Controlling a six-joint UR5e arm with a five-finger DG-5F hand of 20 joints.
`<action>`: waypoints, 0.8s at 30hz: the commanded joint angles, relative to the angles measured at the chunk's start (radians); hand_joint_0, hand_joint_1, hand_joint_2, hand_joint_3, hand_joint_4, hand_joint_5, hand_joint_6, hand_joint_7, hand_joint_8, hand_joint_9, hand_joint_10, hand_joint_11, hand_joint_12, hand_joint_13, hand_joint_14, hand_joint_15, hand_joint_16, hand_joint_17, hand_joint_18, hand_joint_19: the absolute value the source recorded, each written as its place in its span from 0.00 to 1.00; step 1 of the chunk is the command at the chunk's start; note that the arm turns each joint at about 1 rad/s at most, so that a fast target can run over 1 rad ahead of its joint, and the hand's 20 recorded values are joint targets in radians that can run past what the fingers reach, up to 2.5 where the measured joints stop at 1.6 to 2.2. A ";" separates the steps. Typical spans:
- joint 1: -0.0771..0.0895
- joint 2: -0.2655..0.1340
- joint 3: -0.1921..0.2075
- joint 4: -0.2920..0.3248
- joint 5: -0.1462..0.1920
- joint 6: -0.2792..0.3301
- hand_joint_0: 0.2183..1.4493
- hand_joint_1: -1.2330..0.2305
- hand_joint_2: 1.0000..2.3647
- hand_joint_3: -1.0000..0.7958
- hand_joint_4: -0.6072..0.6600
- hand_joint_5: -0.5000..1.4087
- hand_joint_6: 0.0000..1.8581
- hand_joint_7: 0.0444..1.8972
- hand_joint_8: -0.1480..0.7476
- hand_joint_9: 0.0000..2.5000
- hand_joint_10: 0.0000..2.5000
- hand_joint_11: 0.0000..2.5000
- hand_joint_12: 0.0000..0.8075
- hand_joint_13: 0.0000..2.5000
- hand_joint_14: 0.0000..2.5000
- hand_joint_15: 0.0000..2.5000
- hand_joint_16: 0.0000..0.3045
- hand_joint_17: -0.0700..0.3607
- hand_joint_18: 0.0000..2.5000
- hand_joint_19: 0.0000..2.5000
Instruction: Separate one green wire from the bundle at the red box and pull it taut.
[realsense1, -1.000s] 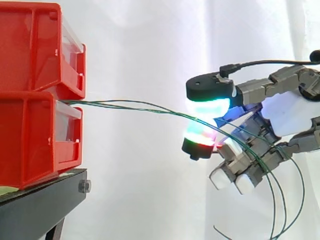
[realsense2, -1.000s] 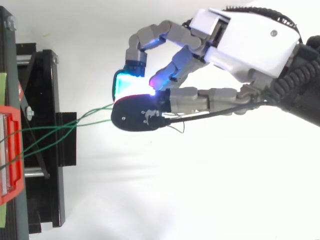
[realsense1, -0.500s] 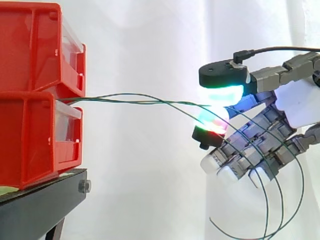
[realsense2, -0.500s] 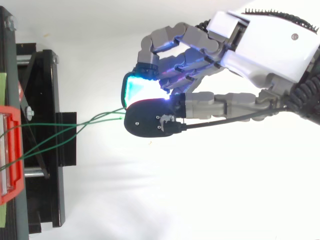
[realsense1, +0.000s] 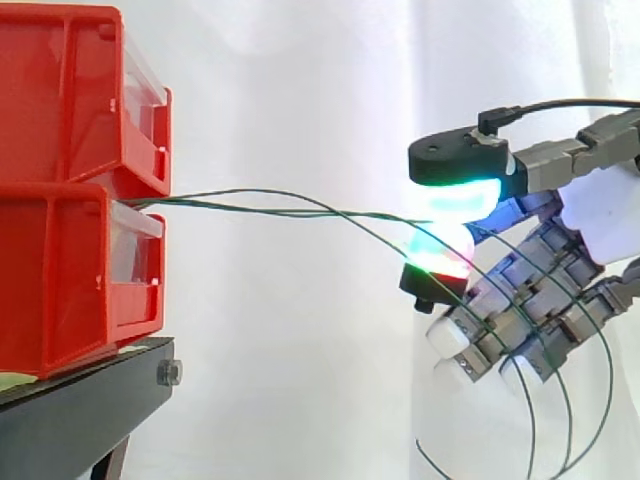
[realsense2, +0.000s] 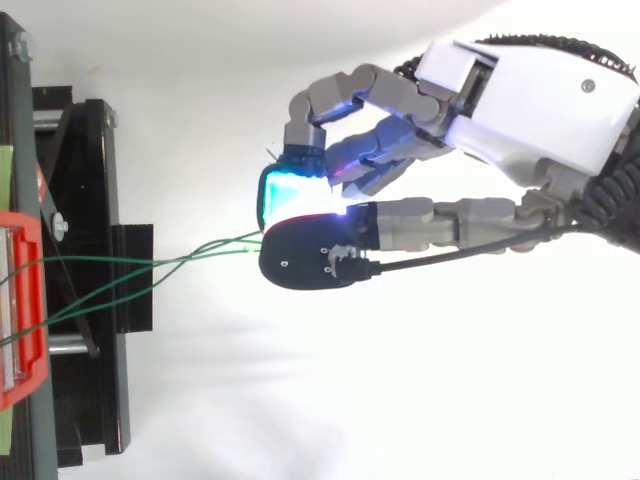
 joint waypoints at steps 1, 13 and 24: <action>0.000 0.003 0.000 -0.041 -0.001 0.047 0.32 0.34 0.02 0.49 0.52 0.19 0.47 0.63 0.49 0.36 0.01 0.20 0.44 0.29 0.00 0.10 0.16 0.42 0.28 0.17; 0.019 0.018 0.000 -0.264 0.083 0.198 0.32 0.34 0.02 0.49 0.51 0.19 0.47 0.62 0.47 0.28 0.00 0.10 0.43 0.28 0.00 0.09 0.16 0.42 0.28 0.17; 0.025 0.018 -0.057 -0.274 0.168 0.230 0.32 0.34 0.02 0.48 0.51 0.18 0.47 0.62 0.47 0.29 0.00 0.11 0.44 0.28 0.00 0.10 0.17 0.43 0.28 0.18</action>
